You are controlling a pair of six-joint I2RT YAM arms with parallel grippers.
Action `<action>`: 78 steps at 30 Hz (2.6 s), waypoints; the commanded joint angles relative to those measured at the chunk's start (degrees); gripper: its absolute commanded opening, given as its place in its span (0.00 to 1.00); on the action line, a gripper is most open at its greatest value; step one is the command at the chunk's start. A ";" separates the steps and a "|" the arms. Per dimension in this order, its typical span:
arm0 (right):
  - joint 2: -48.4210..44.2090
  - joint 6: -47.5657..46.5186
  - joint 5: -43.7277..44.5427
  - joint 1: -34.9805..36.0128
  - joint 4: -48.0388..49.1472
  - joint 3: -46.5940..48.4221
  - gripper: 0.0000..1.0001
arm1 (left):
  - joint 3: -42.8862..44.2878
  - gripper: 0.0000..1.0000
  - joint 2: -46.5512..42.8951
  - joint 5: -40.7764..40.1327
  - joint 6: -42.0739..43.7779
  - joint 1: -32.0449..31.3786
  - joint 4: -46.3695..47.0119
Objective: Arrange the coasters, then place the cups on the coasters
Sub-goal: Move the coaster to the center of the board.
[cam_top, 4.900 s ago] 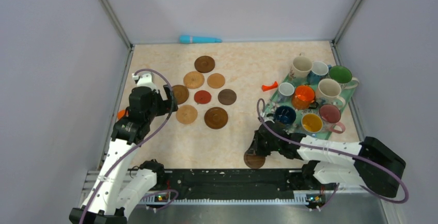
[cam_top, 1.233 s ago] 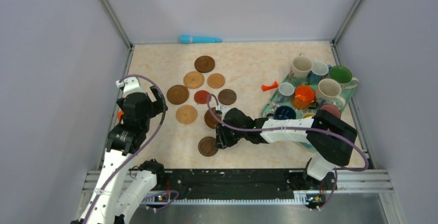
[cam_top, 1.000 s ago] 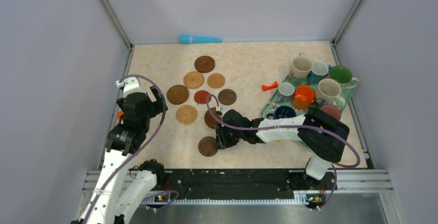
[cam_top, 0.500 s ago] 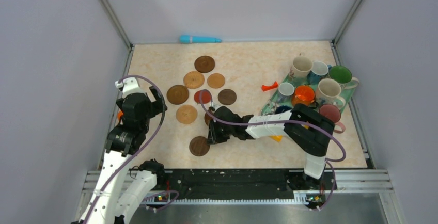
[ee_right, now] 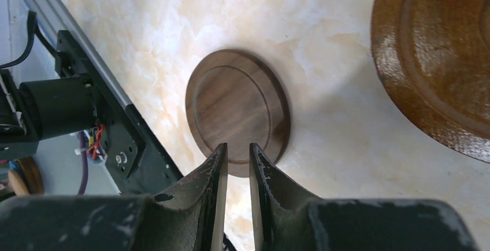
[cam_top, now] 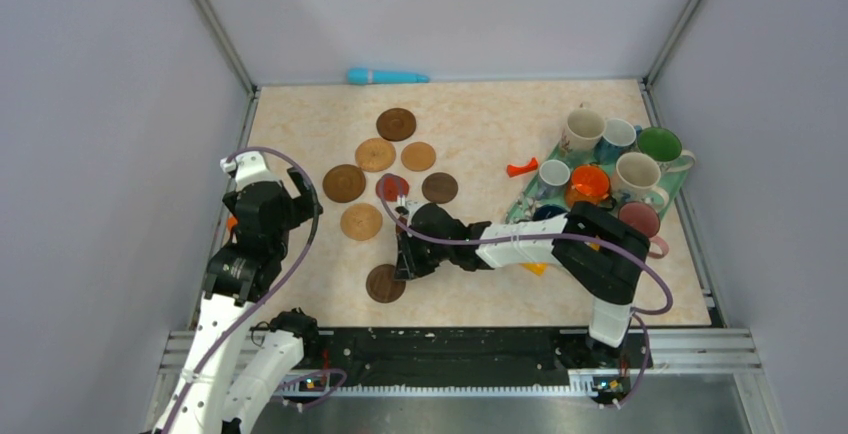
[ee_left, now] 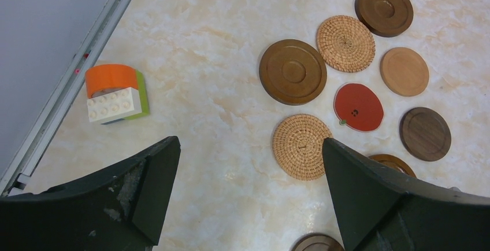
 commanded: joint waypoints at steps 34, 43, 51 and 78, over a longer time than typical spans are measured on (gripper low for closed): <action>13.97 -6.07 8.96 -2.19 0.74 14.02 0.20 | 1.35 0.99 -0.33 -1.95 -0.95 -0.25 1.00; 15.97 -5.79 8.57 -2.60 2.00 15.87 0.19 | 1.36 0.99 -0.21 -2.02 -0.97 -0.25 1.14; 14.53 -6.33 7.87 -3.43 1.57 15.65 0.19 | 1.35 0.99 0.05 -1.74 -0.99 -0.25 1.10; -30.64 -11.57 32.41 -11.66 -31.73 8.22 0.77 | -0.17 0.99 0.67 17.55 3.04 -0.52 4.81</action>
